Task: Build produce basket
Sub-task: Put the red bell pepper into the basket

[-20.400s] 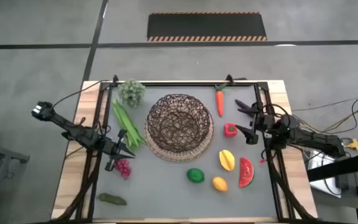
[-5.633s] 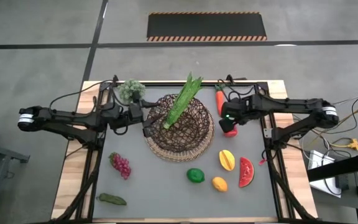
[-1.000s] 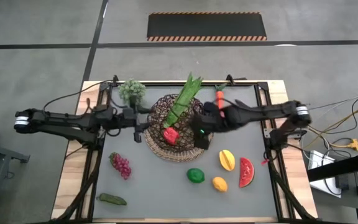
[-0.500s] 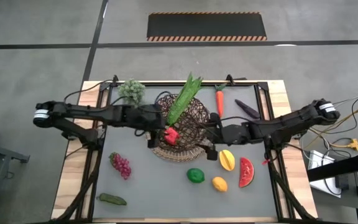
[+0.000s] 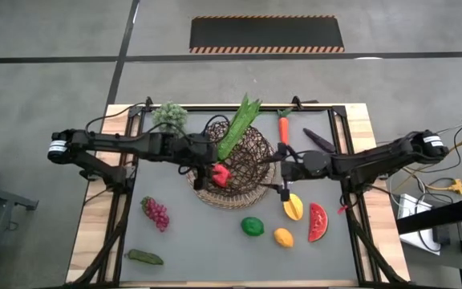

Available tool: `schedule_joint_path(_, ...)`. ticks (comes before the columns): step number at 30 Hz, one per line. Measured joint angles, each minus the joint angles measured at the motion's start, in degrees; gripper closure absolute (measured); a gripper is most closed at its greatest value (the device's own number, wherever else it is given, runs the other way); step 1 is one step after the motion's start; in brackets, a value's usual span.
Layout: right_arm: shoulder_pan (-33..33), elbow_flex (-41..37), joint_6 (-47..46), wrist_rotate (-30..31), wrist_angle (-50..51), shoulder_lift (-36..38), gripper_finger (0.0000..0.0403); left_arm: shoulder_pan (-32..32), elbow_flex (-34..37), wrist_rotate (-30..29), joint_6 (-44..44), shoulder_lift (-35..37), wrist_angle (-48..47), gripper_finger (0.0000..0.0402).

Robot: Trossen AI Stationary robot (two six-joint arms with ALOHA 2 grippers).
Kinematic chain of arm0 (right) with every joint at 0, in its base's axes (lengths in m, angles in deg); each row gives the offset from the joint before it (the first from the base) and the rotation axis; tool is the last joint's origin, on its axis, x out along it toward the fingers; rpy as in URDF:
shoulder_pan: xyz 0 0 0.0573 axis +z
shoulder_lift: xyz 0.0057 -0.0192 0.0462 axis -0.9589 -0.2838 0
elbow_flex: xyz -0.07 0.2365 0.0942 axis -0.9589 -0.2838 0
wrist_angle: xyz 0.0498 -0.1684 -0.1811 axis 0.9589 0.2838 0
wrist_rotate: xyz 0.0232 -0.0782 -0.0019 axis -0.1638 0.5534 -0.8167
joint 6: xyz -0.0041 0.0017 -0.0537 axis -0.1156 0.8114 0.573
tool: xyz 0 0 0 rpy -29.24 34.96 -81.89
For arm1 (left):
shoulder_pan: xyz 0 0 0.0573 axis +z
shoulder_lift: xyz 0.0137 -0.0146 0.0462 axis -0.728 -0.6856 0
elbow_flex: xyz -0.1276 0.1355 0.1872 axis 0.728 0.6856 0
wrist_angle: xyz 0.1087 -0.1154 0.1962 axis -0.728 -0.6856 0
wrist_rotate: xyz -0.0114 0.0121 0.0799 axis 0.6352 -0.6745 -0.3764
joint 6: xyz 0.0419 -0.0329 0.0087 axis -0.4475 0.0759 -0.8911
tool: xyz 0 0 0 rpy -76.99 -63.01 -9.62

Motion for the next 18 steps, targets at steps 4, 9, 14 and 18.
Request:
schedule_joint_path(4, -0.07, -0.81, 1.96, -0.19, 1.57, 3.32, 0.0076, -0.69, -0.02, -0.18, -0.05, -0.83, -0.30, 0.0156)
schedule_joint_path(9, -0.09, -3.49, 2.07, -0.12, 1.62, 6.45, 0.0076, -0.79, -0.03, -0.79, -8.65, -2.37, -2.29, 0.0125)
schedule_joint_path(14, -0.08, -5.33, 0.49, -0.11, 0.36, 7.33, 0.0076, -0.79, -0.15, -0.76, -15.22, -5.62, -2.36, 0.0123)
schedule_joint_path(18, -0.09, -5.78, -0.53, -0.10, -0.22, 7.10, 0.0076, -0.77, -0.75, -0.83, -18.35, -9.75, -2.20, 0.0123)
